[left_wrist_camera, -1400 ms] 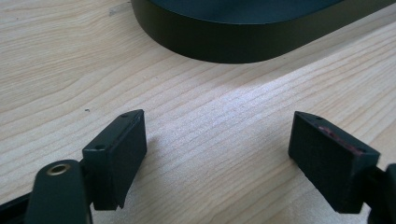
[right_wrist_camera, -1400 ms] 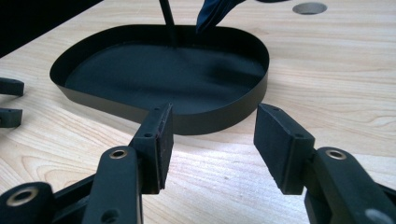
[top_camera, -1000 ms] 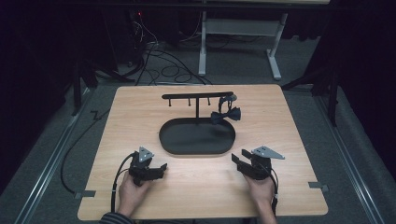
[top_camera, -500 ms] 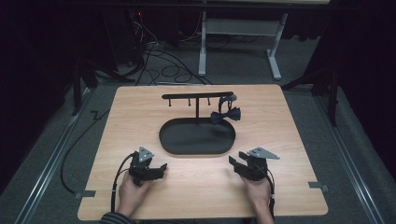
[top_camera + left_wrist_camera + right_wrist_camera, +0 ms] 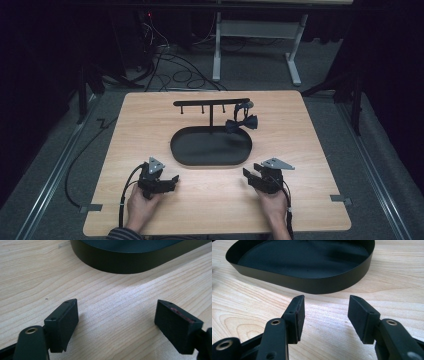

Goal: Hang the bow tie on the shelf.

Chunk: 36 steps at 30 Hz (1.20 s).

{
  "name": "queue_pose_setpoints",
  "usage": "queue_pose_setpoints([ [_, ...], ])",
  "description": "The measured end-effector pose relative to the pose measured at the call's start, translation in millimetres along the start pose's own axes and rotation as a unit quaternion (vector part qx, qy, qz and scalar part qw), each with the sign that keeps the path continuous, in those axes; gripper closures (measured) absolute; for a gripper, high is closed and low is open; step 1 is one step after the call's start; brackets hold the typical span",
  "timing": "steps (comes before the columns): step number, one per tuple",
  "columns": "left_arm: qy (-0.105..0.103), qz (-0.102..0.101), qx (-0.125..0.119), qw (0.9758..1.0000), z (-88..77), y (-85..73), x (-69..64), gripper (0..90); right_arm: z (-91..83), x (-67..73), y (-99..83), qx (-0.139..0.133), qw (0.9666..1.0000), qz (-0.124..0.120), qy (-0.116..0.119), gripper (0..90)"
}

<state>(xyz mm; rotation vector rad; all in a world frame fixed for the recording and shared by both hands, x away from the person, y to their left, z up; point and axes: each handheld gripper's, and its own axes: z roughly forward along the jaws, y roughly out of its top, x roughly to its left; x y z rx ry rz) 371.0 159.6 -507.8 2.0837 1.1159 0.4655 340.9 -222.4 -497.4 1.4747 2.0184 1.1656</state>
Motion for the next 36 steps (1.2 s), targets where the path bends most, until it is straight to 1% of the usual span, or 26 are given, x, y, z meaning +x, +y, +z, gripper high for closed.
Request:
queue_pose_setpoints([
  [3, 0.0, 0.0, 0.0, 1.0, 0.0, 0.0, 0.0, 19.8, 2.2, 1.4, 0.1, 0.003, 1.0, -0.002, -0.003, 49.0],
  [6, 0.0, 0.0, 0.0, 1.0, 0.0, 0.0, 0.0, 19.8, 5.7, 2.5, 0.2, 0.007, 0.9999, -0.008, -0.006, 49.1],
  [12, 0.0, 0.0, 0.0, 1.0, 0.0, 0.0, 0.0, 19.8, 9.1, 4.6, 0.9, 0.012, 0.9999, -0.005, -0.006, 48.9],
  [15, 0.0, 0.0, 0.0, 1.0, 0.0, -0.1, 0.0, 19.8, 10.3, 4.8, 1.3, 0.016, 0.9998, -0.009, -0.008, 48.7],
  [18, 0.0, 0.0, 0.0, 1.0, -0.1, -0.1, 0.0, 19.8, 12.4, 5.1, 2.1, 0.027, 0.9996, -0.007, -0.009, 47.7],
  [20, 0.0, 0.0, 0.0, 1.0, -0.1, -0.2, 0.0, 19.8, 15.3, 4.9, 3.0, 0.044, 0.999, -0.006, -0.009, 46.8],
  [21, 0.0, 0.0, 0.0, 1.0, -0.1, -0.2, 0.0, 19.8, 15.6, 5.5, 3.1, 0.044, 0.999, -0.006, -0.01, 46.6],
  [24, 0.0, 0.0, -0.001, 1.0, -0.3, -0.5, 0.1, 19.8, 16.0, 7.5, 3.1, 0.047, 0.9987, -0.015, -0.014, 44.8],
  [26, 0.0, -0.001, -0.001, 1.0, -0.4, -0.5, 0.1, 19.8, 16.6, 11.0, 2.9, 0.05, 0.9982, -0.027, -0.022, 42.2],
  [28, 0.0, -0.001, 0.0, 1.0, -0.6, -0.6, 0.2, 19.9, 18.1, 16.9, 2.7, 0.056, 0.9966, -0.05, -0.036, 40.2],
  [30, 0.0, -0.001, 0.0, 1.0, -0.6, -0.6, 0.3, 20.0, 19.9, 22.6, 2.4, 0.062, 0.9942, -0.073, -0.05, 38.3],
  [31, 0.0, -0.001, 0.0, 1.0, -0.6, -0.6, 0.2, 20.0, 20.1, 23.2, 2.5, 0.063, 0.9941, -0.076, -0.045, 37.7],
  [36, 0.0, -0.001, 0.0, 1.0, -0.6, -0.6, 0.2, 20.0, 20.0, 22.9, 2.5, 0.063, 0.9941, -0.076, -0.044, 37.2],
])
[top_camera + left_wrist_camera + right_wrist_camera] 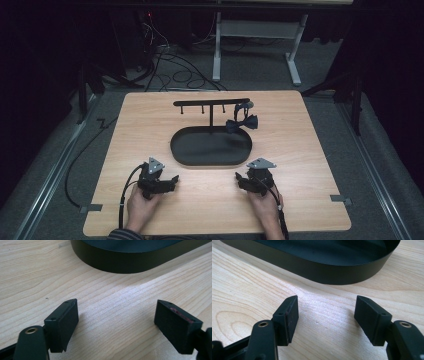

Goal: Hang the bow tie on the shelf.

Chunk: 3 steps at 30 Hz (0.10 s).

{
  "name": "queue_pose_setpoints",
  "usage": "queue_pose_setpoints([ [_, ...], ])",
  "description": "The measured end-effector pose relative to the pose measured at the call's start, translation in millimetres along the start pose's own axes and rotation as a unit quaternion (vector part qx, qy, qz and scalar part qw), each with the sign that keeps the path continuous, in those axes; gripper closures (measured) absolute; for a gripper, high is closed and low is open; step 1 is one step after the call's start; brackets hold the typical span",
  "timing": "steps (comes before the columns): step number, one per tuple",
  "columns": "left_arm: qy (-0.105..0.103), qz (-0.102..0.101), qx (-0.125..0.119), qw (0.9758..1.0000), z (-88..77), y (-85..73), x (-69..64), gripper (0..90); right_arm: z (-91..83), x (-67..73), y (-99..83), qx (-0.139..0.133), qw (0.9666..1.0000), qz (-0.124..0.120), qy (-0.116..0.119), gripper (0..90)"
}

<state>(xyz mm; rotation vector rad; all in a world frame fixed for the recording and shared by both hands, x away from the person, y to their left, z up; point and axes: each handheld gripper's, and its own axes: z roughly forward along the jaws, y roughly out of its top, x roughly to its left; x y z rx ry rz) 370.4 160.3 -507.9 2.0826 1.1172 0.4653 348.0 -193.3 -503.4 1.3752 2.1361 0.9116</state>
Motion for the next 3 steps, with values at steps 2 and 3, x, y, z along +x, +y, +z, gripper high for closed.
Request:
queue_pose_setpoints([
  [2, 0.0, 0.0, 0.0, 1.0, 0.0, 0.0, 0.0, 20.0, 0.0, -0.2, 0.0, 0.0, 1.0, 0.002, 0.001, 37.0],
  [3, 0.0, 0.0, 0.0, 1.0, -0.1, 0.0, 0.0, 20.0, -0.1, -0.3, 0.0, 0.0, 1.0, 0.002, 0.002, 36.8],
])
